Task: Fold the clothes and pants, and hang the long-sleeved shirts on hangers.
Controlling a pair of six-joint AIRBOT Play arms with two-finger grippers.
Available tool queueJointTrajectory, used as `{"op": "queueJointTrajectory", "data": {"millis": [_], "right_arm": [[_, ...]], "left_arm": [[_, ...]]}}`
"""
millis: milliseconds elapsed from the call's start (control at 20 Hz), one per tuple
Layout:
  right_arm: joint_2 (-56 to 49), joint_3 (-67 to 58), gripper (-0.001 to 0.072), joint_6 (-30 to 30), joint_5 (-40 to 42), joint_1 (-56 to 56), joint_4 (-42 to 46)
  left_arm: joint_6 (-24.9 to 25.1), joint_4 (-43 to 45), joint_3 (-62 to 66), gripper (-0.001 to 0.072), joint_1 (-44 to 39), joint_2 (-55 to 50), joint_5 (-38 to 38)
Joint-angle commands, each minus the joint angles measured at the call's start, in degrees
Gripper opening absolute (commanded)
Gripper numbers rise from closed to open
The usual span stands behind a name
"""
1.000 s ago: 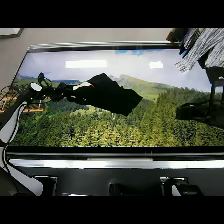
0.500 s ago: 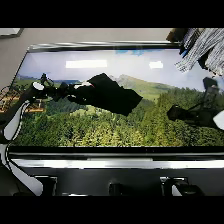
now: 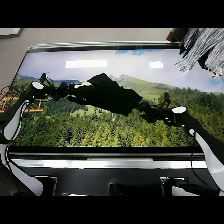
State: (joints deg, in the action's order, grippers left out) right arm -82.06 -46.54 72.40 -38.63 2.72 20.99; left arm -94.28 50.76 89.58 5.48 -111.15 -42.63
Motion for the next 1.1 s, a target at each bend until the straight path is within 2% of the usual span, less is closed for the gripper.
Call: {"op": "queueJointTrajectory", "data": {"millis": [0, 250, 400, 450, 500, 600, 700, 850, 1050], "right_arm": [[-6.1, -2.3, 0.0677, -7.5, 8.6, 3.8, -11.0], [-7.1, -3.6, 0.0640, -6.7, 18.3, 8.2, -11.7], [-8.5, -3.6, 0.0389, -6.6, 16.8, 8.3, -13.1], [-8.4, -3.6, 0.0196, -7.4, 15.8, 8.3, -13.1], [-8.0, -3.6, 0.0070, -8.3, 15.4, 8.3, -13.1], [-5.1, -4.0, 0.0060, -10.8, 16.4, 7.6, -12.4], [0.1, -6.6, 0.0059, -10.3, 16.4, 4.9, -8.4], [7.7, -15.1, 0.0059, -5.5, 13.9, -0.5, -1.1], [17.9, -31.5, 0.0059, 2.7, 7.3, -4.9, 14.7]], "left_arm": [[0.0, 0.0, 0.1, 0.0029, 0.0, 0.0, 0.0], [0.0, 0.0, 0.0, 0.0029, 0.3, 0.1, 0.0], [0.0, 0.0, 0.1, 0.0029, 0.9, 0.2, -1.3], [0.0, 0.4, 0.1, 0.0029, 1.2, 0.3, -2.4], [0.0, 1.3, 0.1, 0.0029, 1.4, 0.5, -3.5], [0.0, 5.6, 0.1, 0.0027, 1.3, 2.0, -5.4], [-0.5, 8.9, 0.1, 0.0025, 1.3, 5.3, -6.8], [-2.4, 13.1, 3.0, 0.0024, 1.2, 13.3, -7.9], [-2.3, 17.0, 12.3, 0.0025, 1.2, 26.7, -9.9]]}}
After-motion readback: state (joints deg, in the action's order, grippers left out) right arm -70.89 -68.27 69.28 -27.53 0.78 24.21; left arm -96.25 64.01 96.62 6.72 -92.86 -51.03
